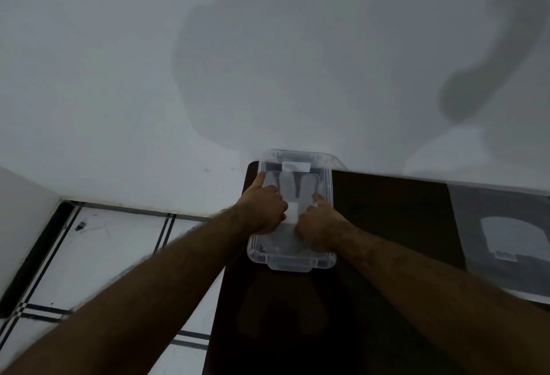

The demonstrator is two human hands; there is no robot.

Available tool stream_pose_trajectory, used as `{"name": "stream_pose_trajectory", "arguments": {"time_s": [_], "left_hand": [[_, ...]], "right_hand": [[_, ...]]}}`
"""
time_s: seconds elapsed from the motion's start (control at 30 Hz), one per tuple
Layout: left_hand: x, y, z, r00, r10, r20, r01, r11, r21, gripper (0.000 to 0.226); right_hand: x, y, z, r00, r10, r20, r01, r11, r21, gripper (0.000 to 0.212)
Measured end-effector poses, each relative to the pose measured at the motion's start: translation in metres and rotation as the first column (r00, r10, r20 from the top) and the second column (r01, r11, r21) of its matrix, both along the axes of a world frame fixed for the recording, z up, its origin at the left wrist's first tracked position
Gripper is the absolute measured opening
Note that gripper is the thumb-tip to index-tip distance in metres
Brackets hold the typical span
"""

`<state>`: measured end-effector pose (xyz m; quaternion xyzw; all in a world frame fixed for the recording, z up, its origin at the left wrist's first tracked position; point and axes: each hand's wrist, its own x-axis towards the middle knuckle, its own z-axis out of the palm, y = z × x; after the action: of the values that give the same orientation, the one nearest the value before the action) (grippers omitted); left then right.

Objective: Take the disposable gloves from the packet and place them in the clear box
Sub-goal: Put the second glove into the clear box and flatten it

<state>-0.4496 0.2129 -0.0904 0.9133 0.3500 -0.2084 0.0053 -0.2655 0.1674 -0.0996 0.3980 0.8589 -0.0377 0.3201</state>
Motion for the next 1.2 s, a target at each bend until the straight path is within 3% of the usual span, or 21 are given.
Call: {"name": "stream_pose_trajectory", "arguments": {"time_s": [0.3, 0.43, 0.83, 1.03, 1.2], "left_hand": [[0.034, 0.042, -0.017, 0.989, 0.124, -0.076, -0.117, 0.989, 0.087, 0.057], [0.029, 0.044, -0.027, 0.98, 0.143, -0.138, -0.135, 0.989, 0.068, 0.047], [0.036, 0.036, -0.024, 0.972, 0.221, -0.084, -0.208, 0.968, 0.139, 0.053], [0.03, 0.001, 0.003, 0.972, 0.224, -0.066, -0.214, 0.969, 0.126, 0.035], [0.019, -0.033, 0.013, 0.967, 0.216, -0.133, -0.211, 0.976, 0.047, 0.028]], "right_hand": [[-0.002, 0.0, -0.006, 0.999, 0.05, -0.007, -0.05, 0.999, 0.007, 0.031], [-0.001, 0.001, -0.005, 0.999, 0.041, -0.03, -0.042, 0.999, -0.016, 0.033], [0.002, -0.004, -0.008, 0.998, 0.027, -0.055, -0.028, 1.0, -0.008, 0.028], [0.007, -0.008, 0.003, 0.994, -0.047, -0.102, 0.049, 0.999, 0.015, 0.034], [0.011, -0.004, 0.016, 0.997, -0.069, -0.027, 0.067, 0.996, -0.06, 0.035]]}}
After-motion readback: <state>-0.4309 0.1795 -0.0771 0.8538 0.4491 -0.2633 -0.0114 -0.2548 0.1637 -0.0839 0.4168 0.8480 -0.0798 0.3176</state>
